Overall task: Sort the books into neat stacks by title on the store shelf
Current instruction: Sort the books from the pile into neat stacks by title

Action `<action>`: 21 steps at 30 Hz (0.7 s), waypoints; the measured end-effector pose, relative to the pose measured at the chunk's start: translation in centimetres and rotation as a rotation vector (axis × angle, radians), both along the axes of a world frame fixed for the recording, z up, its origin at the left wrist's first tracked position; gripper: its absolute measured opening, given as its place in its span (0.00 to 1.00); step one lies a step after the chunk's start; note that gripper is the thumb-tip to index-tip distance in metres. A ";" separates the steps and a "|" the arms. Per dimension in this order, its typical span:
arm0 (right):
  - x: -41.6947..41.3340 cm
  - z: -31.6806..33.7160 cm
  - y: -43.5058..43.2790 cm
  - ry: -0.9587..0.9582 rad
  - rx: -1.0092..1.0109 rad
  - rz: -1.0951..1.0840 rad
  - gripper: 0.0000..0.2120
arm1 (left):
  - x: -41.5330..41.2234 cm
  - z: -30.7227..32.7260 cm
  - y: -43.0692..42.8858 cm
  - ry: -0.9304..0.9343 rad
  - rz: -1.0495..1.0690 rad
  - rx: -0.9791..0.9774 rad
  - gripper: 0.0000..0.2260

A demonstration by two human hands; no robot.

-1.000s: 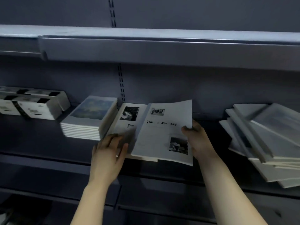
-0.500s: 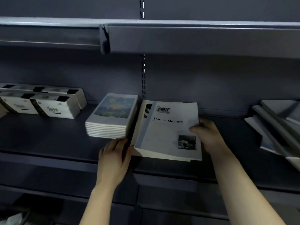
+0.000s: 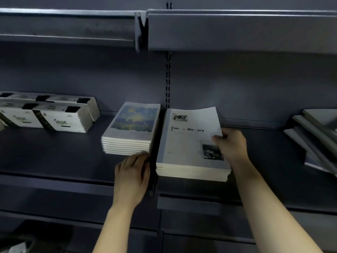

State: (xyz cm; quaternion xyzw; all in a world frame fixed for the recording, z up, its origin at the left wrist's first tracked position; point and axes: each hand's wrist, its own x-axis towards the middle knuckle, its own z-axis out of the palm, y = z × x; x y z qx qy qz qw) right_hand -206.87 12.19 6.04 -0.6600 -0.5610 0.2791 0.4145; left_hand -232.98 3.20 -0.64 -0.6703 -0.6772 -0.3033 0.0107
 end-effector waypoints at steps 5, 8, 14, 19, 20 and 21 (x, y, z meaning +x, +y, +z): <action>0.0 -0.1 0.6 -0.102 -0.040 0.017 0.05 | 0.2 -0.3 0.2 0.005 0.022 0.032 0.19; 0.0 0.0 0.8 -0.129 -0.041 0.004 0.04 | 0.3 -0.3 0.3 0.007 0.032 0.031 0.19; 0.2 -0.3 0.5 -0.146 -0.018 0.001 0.03 | 0.4 -0.3 0.2 0.019 0.037 0.057 0.18; 0.0 -0.5 0.7 -0.138 0.010 -0.034 0.16 | 0.3 -0.4 0.1 0.043 0.033 0.064 0.17; 0.0 -0.5 0.7 -0.136 0.008 -0.030 0.17 | 0.3 -0.4 0.1 0.045 0.033 0.060 0.17; 0.1 -0.5 0.8 -0.138 0.009 -0.026 0.18 | 0.3 -0.5 0.2 0.045 0.035 0.056 0.17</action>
